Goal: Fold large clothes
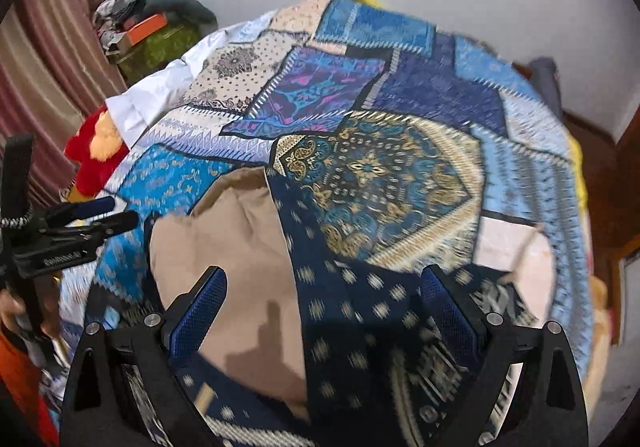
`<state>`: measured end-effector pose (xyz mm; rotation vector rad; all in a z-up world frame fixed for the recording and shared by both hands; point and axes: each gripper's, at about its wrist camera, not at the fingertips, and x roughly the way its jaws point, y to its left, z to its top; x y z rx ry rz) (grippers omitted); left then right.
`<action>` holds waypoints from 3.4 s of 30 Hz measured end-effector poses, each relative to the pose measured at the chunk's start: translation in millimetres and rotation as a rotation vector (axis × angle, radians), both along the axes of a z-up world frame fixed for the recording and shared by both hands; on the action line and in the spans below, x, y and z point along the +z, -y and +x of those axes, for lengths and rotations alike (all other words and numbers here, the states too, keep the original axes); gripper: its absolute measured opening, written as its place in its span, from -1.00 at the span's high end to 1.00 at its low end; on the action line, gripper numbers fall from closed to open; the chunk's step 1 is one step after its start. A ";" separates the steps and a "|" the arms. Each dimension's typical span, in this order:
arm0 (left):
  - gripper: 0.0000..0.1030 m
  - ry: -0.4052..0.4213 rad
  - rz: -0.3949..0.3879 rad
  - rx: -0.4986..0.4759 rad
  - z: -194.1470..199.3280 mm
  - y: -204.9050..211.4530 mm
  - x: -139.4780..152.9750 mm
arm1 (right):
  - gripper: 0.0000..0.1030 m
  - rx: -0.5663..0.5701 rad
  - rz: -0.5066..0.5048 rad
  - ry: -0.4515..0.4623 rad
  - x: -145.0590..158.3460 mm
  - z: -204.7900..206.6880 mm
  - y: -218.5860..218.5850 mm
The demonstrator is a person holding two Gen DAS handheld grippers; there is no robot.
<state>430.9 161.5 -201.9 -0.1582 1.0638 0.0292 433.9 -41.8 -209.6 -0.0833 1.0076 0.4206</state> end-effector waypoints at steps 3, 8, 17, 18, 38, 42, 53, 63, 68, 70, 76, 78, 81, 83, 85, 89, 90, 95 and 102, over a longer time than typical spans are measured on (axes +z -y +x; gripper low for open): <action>-0.42 -0.038 -0.034 -0.015 31.9 9.8 -21.4 | -0.88 -0.017 0.033 -0.049 -14.6 28.3 -9.4; -0.41 -0.100 -0.103 -0.042 68.3 26.0 -56.8 | -0.76 -0.028 0.030 -0.095 -42.5 59.6 -24.5; 0.82 -0.105 -0.185 -0.099 68.8 40.1 -65.4 | 0.62 0.019 0.086 -0.144 -69.2 68.8 -30.7; 0.83 -0.078 -0.162 -0.107 62.8 42.7 -55.6 | 0.66 0.029 0.096 -0.138 -66.1 64.9 -30.2; 0.84 0.083 -0.089 -0.287 -135.0 87.8 49.2 | 0.77 0.178 0.069 0.034 29.6 -137.9 14.6; 0.84 0.040 -0.043 -0.289 -169.9 93.9 29.3 | 0.76 0.182 0.019 0.018 18.5 -175.5 14.2; 0.37 -0.097 -0.032 -0.286 -238.4 91.3 -24.8 | 0.75 0.201 -0.185 -0.072 -23.4 -222.6 17.7; 0.29 -0.037 0.046 -0.183 -239.1 56.7 8.4 | 0.75 0.190 -0.166 -0.069 -23.0 -245.8 46.1; -0.13 0.088 0.087 -0.187 -212.5 59.6 50.0 | 0.75 0.179 -0.165 -0.048 -4.1 -243.3 59.6; -0.30 0.133 0.106 -0.189 -196.1 64.1 63.1 | 0.75 0.171 -0.149 -0.014 12.1 -239.5 65.2; -0.41 0.157 0.087 -0.176 -141.6 76.4 70.9 | 0.75 0.146 -0.098 0.033 42.4 -213.6 58.8; -0.41 0.108 0.042 -0.176 -125.0 81.6 55.9 | 0.75 0.149 -0.079 0.026 42.9 -202.0 49.6; -0.41 0.024 0.011 -0.216 -120.1 95.8 22.7 | 0.75 0.155 -0.064 -0.016 29.5 -187.0 30.0; -0.41 -0.021 0.041 -0.247 -126.4 108.1 -1.1 | 0.75 0.167 -0.075 -0.049 14.1 -179.9 19.1; -0.42 -0.061 0.073 -0.280 -133.8 116.3 -20.9 | 0.75 0.184 -0.119 -0.089 -10.3 -173.8 8.7; -0.58 -0.084 0.152 -0.328 -159.7 127.6 -54.6 | 0.76 0.135 -0.366 -0.060 -60.3 -167.1 3.5; -0.60 -0.055 0.169 -0.315 -166.1 126.9 -55.0 | 0.76 0.134 -0.386 -0.072 -71.1 -165.2 6.9; -0.67 -0.068 0.084 -0.266 -167.0 113.7 -58.8 | 0.75 0.135 -0.360 -0.072 -65.0 -166.3 16.0; -0.69 -0.055 0.078 -0.250 -168.3 113.6 -60.2 | 0.75 0.147 -0.420 -0.024 -62.8 -180.4 19.0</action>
